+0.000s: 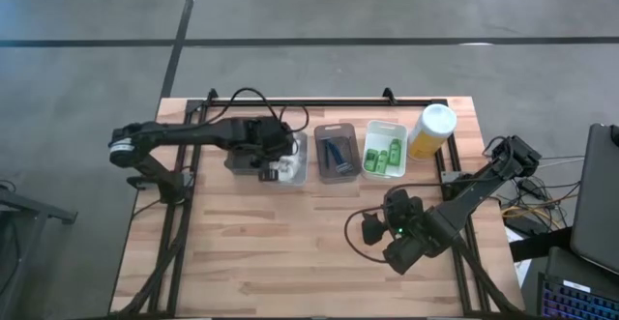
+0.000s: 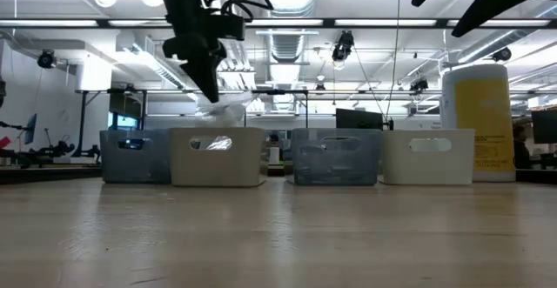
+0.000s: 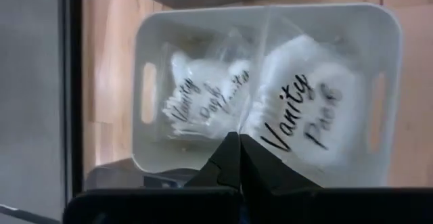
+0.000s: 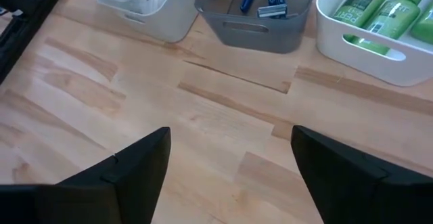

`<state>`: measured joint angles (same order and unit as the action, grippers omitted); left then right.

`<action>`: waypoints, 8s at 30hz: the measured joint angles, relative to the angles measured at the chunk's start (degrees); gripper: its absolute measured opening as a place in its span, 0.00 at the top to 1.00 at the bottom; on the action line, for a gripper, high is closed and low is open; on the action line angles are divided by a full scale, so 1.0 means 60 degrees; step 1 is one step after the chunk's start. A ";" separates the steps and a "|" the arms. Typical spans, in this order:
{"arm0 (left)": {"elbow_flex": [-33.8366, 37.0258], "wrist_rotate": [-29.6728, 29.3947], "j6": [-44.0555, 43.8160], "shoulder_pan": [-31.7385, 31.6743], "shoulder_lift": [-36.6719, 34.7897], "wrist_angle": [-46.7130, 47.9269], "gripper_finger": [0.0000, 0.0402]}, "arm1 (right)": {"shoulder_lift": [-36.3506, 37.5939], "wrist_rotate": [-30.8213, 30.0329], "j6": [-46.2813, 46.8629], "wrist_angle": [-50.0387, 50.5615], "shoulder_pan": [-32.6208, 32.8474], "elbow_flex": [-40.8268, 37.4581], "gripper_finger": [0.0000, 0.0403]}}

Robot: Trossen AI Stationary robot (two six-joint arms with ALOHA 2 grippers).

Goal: Pick & Place Travel size toiletries
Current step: Put the white cotton pack into the gray bin, then return to Home Position

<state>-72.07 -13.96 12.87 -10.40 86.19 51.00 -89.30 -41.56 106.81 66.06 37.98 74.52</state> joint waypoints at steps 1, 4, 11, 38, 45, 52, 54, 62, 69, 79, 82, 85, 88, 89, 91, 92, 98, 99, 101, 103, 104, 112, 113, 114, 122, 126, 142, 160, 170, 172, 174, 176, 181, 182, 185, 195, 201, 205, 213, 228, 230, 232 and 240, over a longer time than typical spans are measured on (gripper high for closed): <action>-0.0011 -0.0004 0.0102 -0.0059 0.0000 -0.0049 1.00 | -0.0003 0.0000 0.0080 0.0003 0.0000 0.0000 0.23; 0.0026 0.0004 0.0311 -0.0208 0.0000 -0.0085 1.00 | -0.0004 0.0000 0.0253 0.0004 -0.0004 0.0000 0.21; 0.0033 0.0578 0.0472 -0.0275 0.0022 -0.0071 1.00 | -0.0004 0.0000 0.0375 0.0015 -0.0007 -0.0004 0.16; 0.0402 0.0573 -0.1554 0.0263 -0.0321 -0.0422 0.48 | -0.0004 0.0070 -0.0663 -0.0030 -0.0455 -0.0006 0.15; -0.0513 0.1107 -0.2681 0.0770 -0.1190 0.0288 0.39 | 0.0010 0.1118 -0.2393 -0.0003 -0.0459 0.0232 0.10; -0.0882 0.1950 -0.5801 0.1054 -0.2399 0.0243 0.38 | 0.0138 0.1745 -0.3510 -0.0146 -0.0433 0.0726 0.12; -0.0802 0.2218 -0.6077 0.1220 -0.2767 0.0094 0.38 | 0.0138 0.1685 -0.4183 -0.0427 -0.0395 0.0799 0.13; -0.0186 0.2653 -0.6332 0.2290 -0.4113 -0.0403 0.38 | 0.0200 0.2453 -0.7242 -0.4121 -0.0294 0.0639 0.19; 0.1814 0.3061 -0.6353 0.2832 -0.5335 -0.3400 0.38 | 0.0262 0.2951 -0.8455 -0.7592 -0.0299 -0.0430 0.24; 0.6057 0.4027 -0.6834 0.2808 -0.7308 -0.7965 0.38 | 0.1010 0.2850 -0.9609 -1.0790 -0.0367 -0.2438 0.32; 0.6897 0.4495 -0.6927 0.2797 -0.8059 -0.8451 0.38 | 0.1492 0.2629 -0.9041 -1.0784 -0.0612 -0.3043 0.34; 0.7567 0.4492 -0.6971 0.2790 -0.8855 -0.8414 0.38 | 0.1884 0.2374 -0.7675 -1.0958 -0.0695 -0.3631 0.36; 0.8029 0.4493 -0.6802 0.2777 -0.9595 -0.8431 0.38 | 0.2199 0.2145 -0.8244 -1.2172 -0.0692 -0.4131 0.39; 0.8146 0.4495 -0.6688 0.2769 -0.9843 -0.8428 0.38 | 0.2261 0.2216 -0.8639 -1.2971 -0.0753 -0.4344 0.39; 0.8319 0.4499 -0.6461 0.2729 -1.0284 -0.8411 0.38 | 0.2362 0.2469 -0.9396 -1.4920 -0.0884 -0.4916 0.40; 0.8372 0.4507 -0.6344 0.2678 -1.0481 -0.8407 0.38 | 0.2371 0.2597 -0.9843 -1.6030 -0.0960 -0.5234 0.41; 0.8595 0.4861 -0.5887 0.1958 -1.1492 -0.8150 0.38 | 0.2128 0.2710 -1.2374 -2.1392 -0.1147 -0.7016 0.43; 0.8610 0.5056 -0.5885 0.1770 -1.1634 -0.8058 0.38 | 0.2084 0.2700 -1.2433 -2.1818 -0.1226 -0.7253 0.42; 0.8616 0.5497 -0.5873 0.1413 -1.1865 -0.7990 0.38 | 0.2069 0.2629 -1.2350 -2.2229 -0.1376 -0.7673 0.41; 0.8593 0.5967 -0.5827 0.1052 -1.2082 -0.7907 0.38 | 0.2073 0.2630 -1.2167 -2.2399 -0.1506 -0.7958 0.40; 0.8605 0.6093 -0.5830 0.0894 -1.2149 -0.7707 0.38 | 0.2109 0.2659 -1.2114 -2.2395 -0.1566 -0.8082 0.39; 0.8605 0.6148 -0.5893 -0.0190 -1.2488 -0.7391 0.38 | 0.2691 0.4210 -1.1980 -2.3333 -0.2419 -0.9321 0.32; 0.8608 0.6145 -0.5892 -0.0305 -1.2488 -0.7391 0.38 | 0.2883 0.4497 -1.2015 -2.3448 -0.2547 -0.9527 0.32; 0.8608 0.6145 -0.5892 -0.0414 -1.2488 -0.7391 0.38 | 0.3123 0.4694 -1.2052 -2.3467 -0.2650 -0.9734 0.31; 0.8587 0.4972 -0.6241 -0.0970 -1.2491 -0.7317 0.38 | 0.6035 0.6155 -1.3442 -2.2635 -0.2736 -1.0754 0.24; 0.8584 0.4485 -0.6231 -0.1044 -1.2491 -0.7309 0.38 | 0.7958 0.6153 -1.3387 -2.0335 -0.2736 -1.1134 0.21; 0.8618 0.3807 -0.6126 -0.1047 -1.2458 -0.7257 0.38 | 1.2898 0.4596 -1.4658 -1.5435 -0.2779 -1.2335 0.11; 0.8831 0.3807 -0.6147 -0.1011 -1.2510 -0.7241 0.38 | 1.4395 0.2967 -1.4810 -1.1614 -0.2769 -1.2331 0.21; 1.0181 0.3814 -0.6147 0.0146 -1.3620 -0.7183 0.38 | 1.4098 0.2969 -1.4808 -1.1613 -0.2769 -1.2331 0.29; 1.0587 0.3813 -0.6149 0.0342 -1.3964 -0.7239 0.38 | 1.4107 0.2973 -1.4808 -1.1612 -0.2769 -1.2331 0.30; 1.0990 0.3812 -0.6144 0.0455 -1.4297 -0.7248 0.38 | 1.4101 0.2973 -1.4808 -1.1611 -0.2774 -1.2331 0.32; 1.1404 0.3802 -0.6177 0.0484 -1.4353 -0.7350 0.38 | 1.4105 0.2973 -1.4808 -1.1614 -0.2776 -1.2331 0.33; 1.1929 0.3550 -0.6152 0.0532 -1.4356 -0.8871 0.38 | 1.4056 0.2994 -1.4807 -1.1638 -0.2776 -1.2331 0.37; 1.1930 0.3561 -0.6144 0.0543 -1.4350 -0.8942 0.38 | 1.4030 0.2991 -1.4805 -1.1610 -0.2772 -1.2331 0.37; 1.1930 0.3560 -0.6147 0.0701 -1.4353 -0.8896 0.38 | 1.3988 0.2981 -1.4802 -1.1614 -0.2769 -1.2331 0.39; 1.1938 0.3592 -0.6147 0.1342 -1.4327 -0.8904 0.38 | 1.3952 0.2987 -1.4805 -1.1617 -0.2776 -1.2331 0.44; 1.1941 0.3592 -0.6147 0.1342 -1.4324 -0.8906 0.38 | 1.3937 0.2987 -1.4805 -1.1617 -0.2776 -1.2331 0.43; 1.1945 0.3592 -0.6147 0.1342 -1.4324 -0.8910 0.38 | 1.3934 0.2987 -1.4805 -1.1617 -0.2772 -1.2331 0.40; 1.1948 0.3592 -0.6147 0.1342 -1.4324 -0.8917 0.38 | 1.3930 0.2987 -1.4805 -1.1617 -0.2772 -1.2331 0.32; 1.1956 0.3595 -0.6147 0.1342 -1.4324 -0.8924 0.38 | 1.4462 0.3001 -1.4804 -1.1637 -0.3200 -1.2325 0.21; 1.1956 0.3592 -0.6147 0.1342 -1.4324 -0.8924 0.38 | 1.4749 0.3003 -1.4805 -1.1620 -0.3506 -1.2324 0.20; 1.1956 0.3592 -0.6147 0.1342 -1.4320 -0.8921 0.38 | 1.4880 0.2987 -1.5019 -1.1639 -0.3923 -1.2320 0.19; 1.1956 0.3593 -0.6147 0.1342 -1.4309 -0.8921 0.38 | 1.4875 0.5121 -1.6483 -1.1744 -0.5713 -1.2320 0.13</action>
<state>-0.34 7.60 -24.01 -2.35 0.34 -2.52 -0.05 -10.83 7.91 -4.40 3.70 0.60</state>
